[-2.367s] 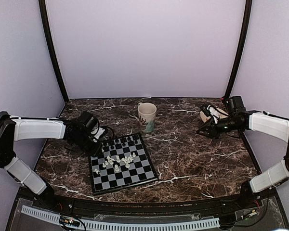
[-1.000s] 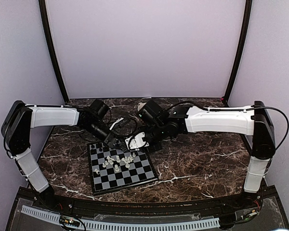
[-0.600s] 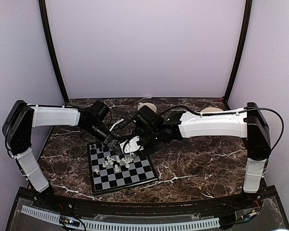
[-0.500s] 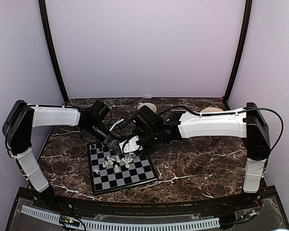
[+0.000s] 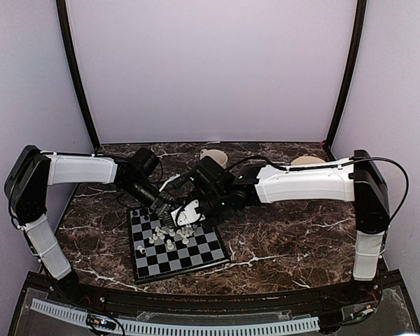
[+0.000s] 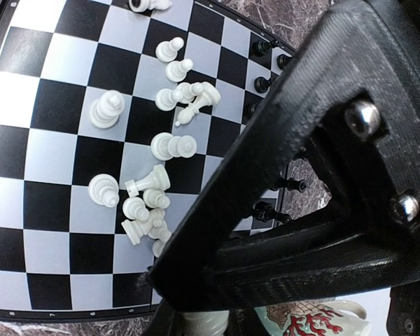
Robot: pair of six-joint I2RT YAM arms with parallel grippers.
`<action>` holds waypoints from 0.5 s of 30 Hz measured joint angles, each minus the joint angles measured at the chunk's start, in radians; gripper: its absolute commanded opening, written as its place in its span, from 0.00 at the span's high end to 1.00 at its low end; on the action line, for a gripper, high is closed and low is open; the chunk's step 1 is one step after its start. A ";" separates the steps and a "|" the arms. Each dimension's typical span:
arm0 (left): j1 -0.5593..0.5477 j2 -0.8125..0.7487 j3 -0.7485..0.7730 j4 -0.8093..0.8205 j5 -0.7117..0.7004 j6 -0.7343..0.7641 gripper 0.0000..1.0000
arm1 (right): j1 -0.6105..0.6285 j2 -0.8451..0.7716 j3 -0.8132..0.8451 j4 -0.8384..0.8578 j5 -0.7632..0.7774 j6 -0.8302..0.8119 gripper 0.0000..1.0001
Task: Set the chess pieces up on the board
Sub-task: Pass from the left arm to the right
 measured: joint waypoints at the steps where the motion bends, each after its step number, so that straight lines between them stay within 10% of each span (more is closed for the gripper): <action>1: 0.000 0.000 0.000 -0.001 0.000 0.000 0.91 | 0.000 0.000 0.000 0.001 0.000 0.002 0.87; 15: 0.008 -0.055 -0.003 0.010 -0.087 -0.011 0.65 | -0.020 -0.029 -0.031 -0.012 -0.047 0.162 0.92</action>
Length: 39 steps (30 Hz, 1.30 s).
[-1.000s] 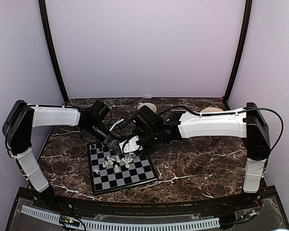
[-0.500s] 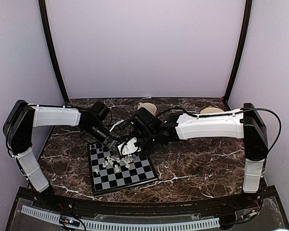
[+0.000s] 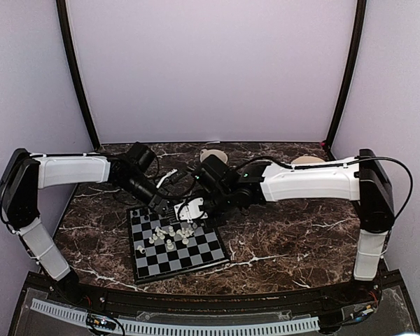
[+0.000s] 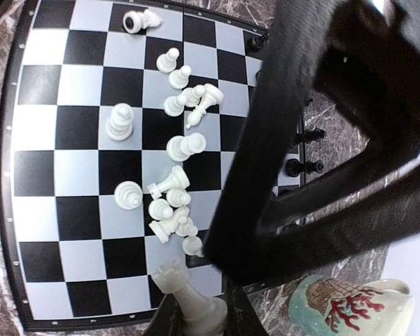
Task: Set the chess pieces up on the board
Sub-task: Pass from the left arm to the right, then pass from the right arm to the left
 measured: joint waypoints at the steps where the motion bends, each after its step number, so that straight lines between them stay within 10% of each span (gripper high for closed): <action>1: 0.001 -0.028 -0.012 0.013 -0.016 -0.005 0.64 | -0.009 -0.013 -0.008 -0.007 -0.020 0.027 0.92; 18: -0.148 -0.624 -0.458 0.662 -0.463 -0.060 0.58 | -0.321 -0.184 -0.091 -0.003 -0.659 0.526 0.89; 39: -0.290 -0.372 -0.296 0.808 -0.541 -0.019 0.56 | -0.331 -0.112 -0.027 -0.010 -0.931 0.660 0.88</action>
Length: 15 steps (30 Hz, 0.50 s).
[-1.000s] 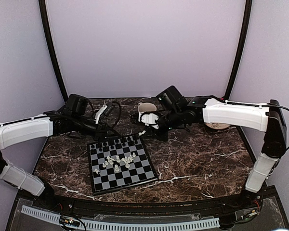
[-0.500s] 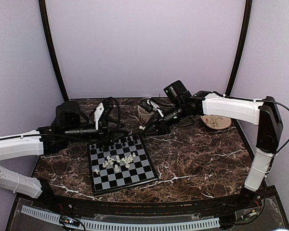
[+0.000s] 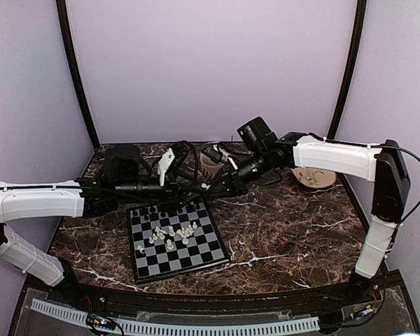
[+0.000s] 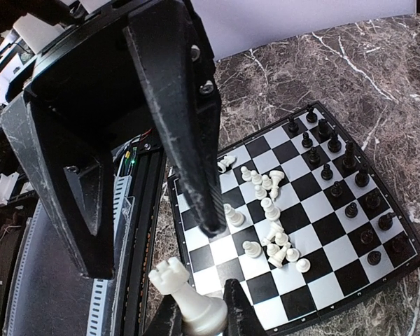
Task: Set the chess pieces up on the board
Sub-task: Pass from the right arm to the left
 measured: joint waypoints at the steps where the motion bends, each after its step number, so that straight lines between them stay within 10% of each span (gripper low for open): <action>1: 0.000 0.005 0.003 0.003 -0.002 -0.002 0.57 | 0.001 0.000 0.000 0.000 0.000 0.000 0.88; 15: 0.000 0.026 0.003 0.016 -0.003 -0.032 0.74 | 0.031 0.000 0.000 -0.004 0.007 -0.017 0.87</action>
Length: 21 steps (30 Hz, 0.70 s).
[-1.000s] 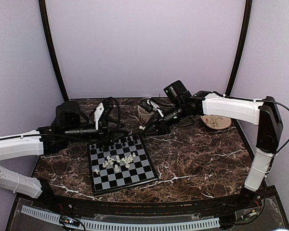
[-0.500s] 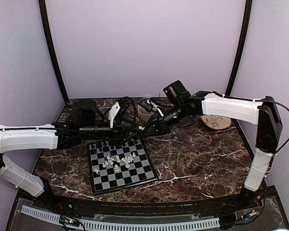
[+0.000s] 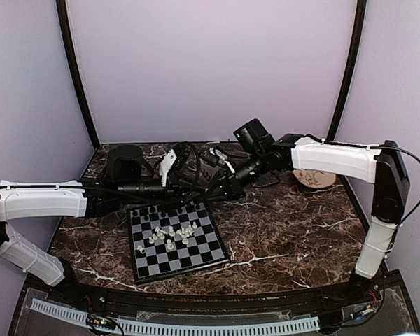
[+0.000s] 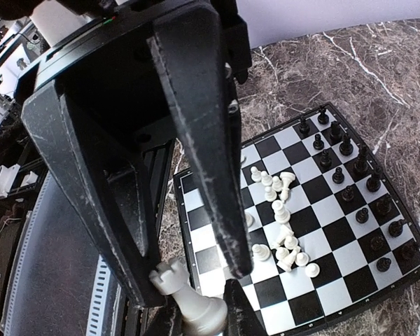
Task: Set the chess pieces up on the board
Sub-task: Pass from the right arm to the left
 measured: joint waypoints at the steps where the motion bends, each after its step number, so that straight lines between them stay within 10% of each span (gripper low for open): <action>1: 0.000 0.002 0.000 0.000 0.001 -0.001 0.76 | 0.003 0.000 0.000 0.000 0.003 0.000 0.87; 7: -0.002 0.006 0.000 0.000 0.003 -0.003 0.85 | 0.003 0.000 0.000 -0.003 0.011 -0.003 0.84; 14: -0.003 0.006 0.025 -0.039 -0.008 -0.006 0.88 | 0.002 -0.003 -0.001 -0.036 0.051 -0.053 0.49; 21: -0.003 -0.027 0.103 -0.270 -0.074 -0.027 0.91 | -0.098 -0.151 -0.156 -0.055 0.109 -0.134 0.45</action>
